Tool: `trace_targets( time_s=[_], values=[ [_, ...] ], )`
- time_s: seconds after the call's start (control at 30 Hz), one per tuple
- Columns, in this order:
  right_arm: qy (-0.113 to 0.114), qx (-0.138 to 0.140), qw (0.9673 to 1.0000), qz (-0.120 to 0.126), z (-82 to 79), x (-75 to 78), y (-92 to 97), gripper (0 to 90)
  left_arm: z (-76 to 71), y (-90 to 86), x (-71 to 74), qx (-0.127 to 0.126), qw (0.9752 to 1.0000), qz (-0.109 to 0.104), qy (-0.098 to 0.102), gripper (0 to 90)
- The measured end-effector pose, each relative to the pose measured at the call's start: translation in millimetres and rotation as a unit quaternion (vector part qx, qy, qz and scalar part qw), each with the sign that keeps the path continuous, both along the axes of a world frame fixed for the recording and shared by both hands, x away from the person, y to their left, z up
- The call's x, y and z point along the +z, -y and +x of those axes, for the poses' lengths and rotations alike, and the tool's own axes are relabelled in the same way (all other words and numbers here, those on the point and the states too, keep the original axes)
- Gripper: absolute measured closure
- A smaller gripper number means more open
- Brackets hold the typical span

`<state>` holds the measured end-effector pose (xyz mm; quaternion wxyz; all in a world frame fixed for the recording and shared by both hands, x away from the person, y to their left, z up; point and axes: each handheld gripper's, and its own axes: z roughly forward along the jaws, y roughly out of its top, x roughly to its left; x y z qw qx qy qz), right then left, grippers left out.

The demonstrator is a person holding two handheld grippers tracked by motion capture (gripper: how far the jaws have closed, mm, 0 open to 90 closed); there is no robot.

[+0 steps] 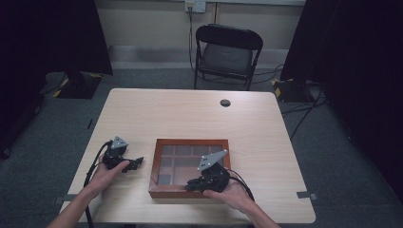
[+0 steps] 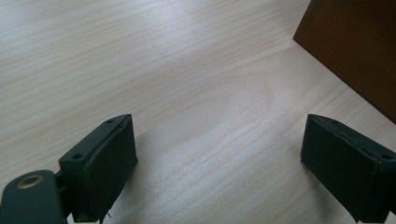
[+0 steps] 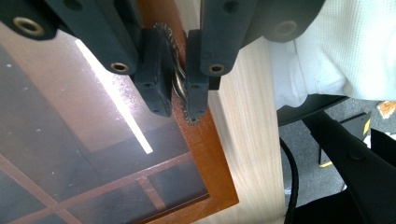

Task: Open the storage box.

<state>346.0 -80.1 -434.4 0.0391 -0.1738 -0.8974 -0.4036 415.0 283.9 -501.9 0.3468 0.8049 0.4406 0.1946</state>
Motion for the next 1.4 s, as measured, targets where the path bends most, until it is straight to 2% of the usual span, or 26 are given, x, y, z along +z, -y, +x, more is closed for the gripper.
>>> trace_targets(
  time_s=[0.37,1.4],
  values=[
    [-0.009,-0.002,0.9999,-0.005,1.4,2.5,-0.7,81.5,0.1,-0.1,-0.1,-0.001,1.0000,-0.001,0.000,9.7],
    [-0.009,-0.004,0.9997,0.022,10.3,39.7,4.2,81.9,0.6,-0.2,-0.4,-0.003,1.0000,-0.005,-0.001,9.5]
  ],
)
